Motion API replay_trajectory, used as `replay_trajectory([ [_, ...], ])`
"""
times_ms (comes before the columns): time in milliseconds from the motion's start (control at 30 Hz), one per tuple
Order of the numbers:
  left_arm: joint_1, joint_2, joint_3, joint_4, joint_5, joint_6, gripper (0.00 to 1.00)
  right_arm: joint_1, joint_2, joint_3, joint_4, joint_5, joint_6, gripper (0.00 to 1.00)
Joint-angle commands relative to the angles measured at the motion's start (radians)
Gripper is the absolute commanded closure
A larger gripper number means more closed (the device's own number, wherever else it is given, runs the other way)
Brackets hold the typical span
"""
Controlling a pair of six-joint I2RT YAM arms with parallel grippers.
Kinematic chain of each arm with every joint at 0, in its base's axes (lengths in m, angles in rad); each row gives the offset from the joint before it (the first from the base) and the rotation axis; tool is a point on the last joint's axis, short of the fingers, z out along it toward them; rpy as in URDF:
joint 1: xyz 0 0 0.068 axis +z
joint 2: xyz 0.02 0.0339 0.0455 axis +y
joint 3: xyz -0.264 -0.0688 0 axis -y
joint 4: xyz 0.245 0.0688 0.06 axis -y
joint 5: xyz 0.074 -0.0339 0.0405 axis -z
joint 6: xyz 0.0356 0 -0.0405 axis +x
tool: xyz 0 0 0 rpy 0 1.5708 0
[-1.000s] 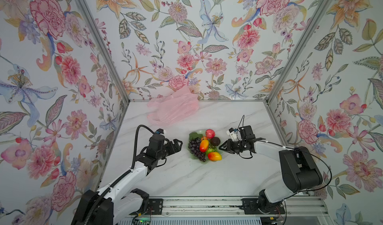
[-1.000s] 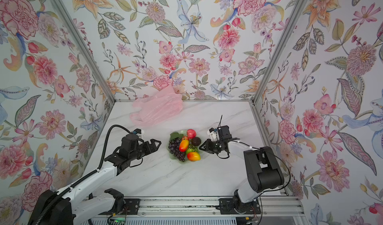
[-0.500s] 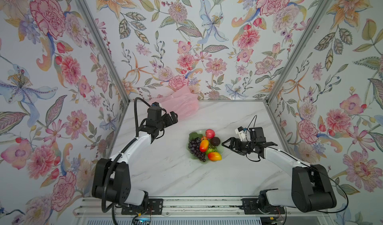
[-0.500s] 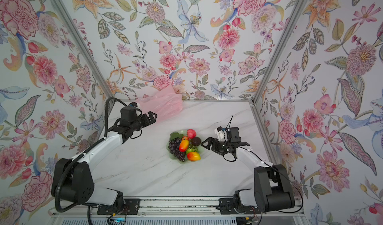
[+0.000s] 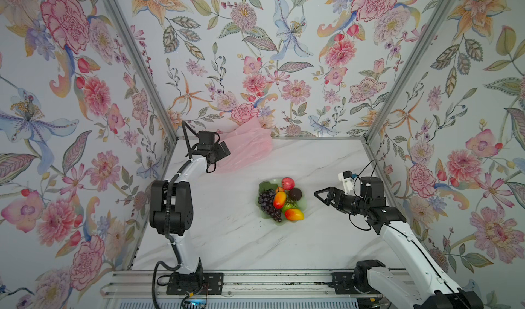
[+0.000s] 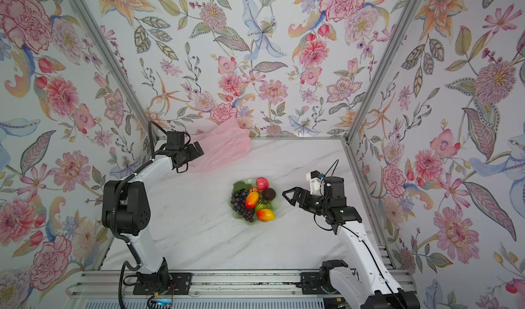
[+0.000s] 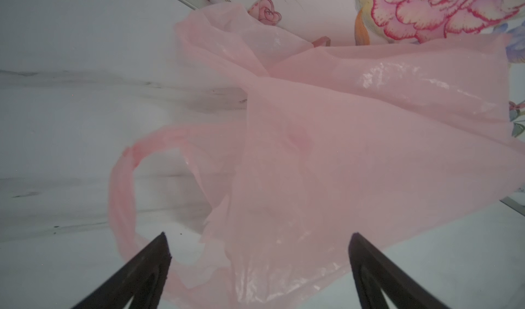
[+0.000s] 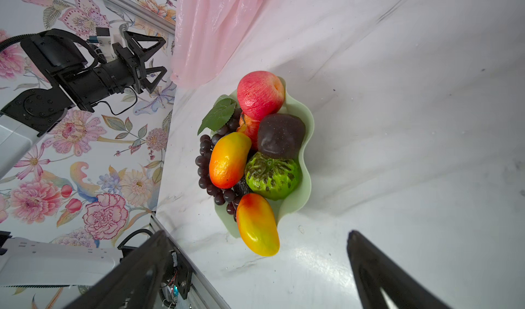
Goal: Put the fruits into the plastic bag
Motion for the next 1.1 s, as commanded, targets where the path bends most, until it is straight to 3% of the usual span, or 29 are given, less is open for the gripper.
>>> replay_trajectory([
  [0, 0.063, 0.046, 0.022, -0.005, -0.004, -0.076, 0.01, -0.004, -0.03, -0.01, -0.066, 0.041, 0.026, 0.01],
  [167, 0.093, 0.135, 0.086, -0.012, 0.023, -0.117, 0.01, -0.004, -0.012, 0.018, -0.076, 0.048, 0.037, 0.01],
  [300, 0.105, 0.195, 0.118, -0.018, 0.048, -0.146, 0.11, -0.001, 0.02, 0.061, -0.077, 0.065, 0.046, 0.01],
  [433, 0.118, 0.255, 0.143, 0.014, 0.097, -0.172, 0.36, 0.005, 0.035, 0.092, -0.062, 0.087, 0.073, 0.01],
  [467, 0.119, 0.274, 0.161, 0.013, 0.11, -0.174, 0.5, 0.008, 0.039, 0.1, -0.056, 0.094, 0.081, 0.01],
  [533, 0.119, 0.292, 0.185, 0.006, 0.146, -0.184, 0.91, 0.012, 0.045, 0.122, -0.055, 0.111, 0.089, 0.01],
  [567, 0.116, 0.289, 0.185, 0.019, 0.166, -0.189, 1.0, 0.017, 0.048, 0.133, -0.055, 0.12, 0.09, 0.01],
  [700, 0.08, 0.202, 0.128, 0.103, 0.237, -0.208, 1.0, 0.052, 0.056, 0.194, -0.049, 0.183, 0.088, 0.01],
  [867, -0.059, 0.018, 0.043, 0.199, 0.281, -0.255, 1.0, 0.17, 0.105, 0.295, 0.006, 0.304, 0.027, 0.01],
  [1000, -0.196, -0.058, 0.047, 0.232, 0.27, -0.303, 1.0, 0.278, 0.201, 0.376, 0.094, 0.321, -0.099, 0.01],
  [1067, -0.257, -0.079, 0.053, 0.247, 0.259, -0.336, 1.0, 0.353, 0.233, 0.402, 0.136, 0.389, -0.234, 0.01],
])
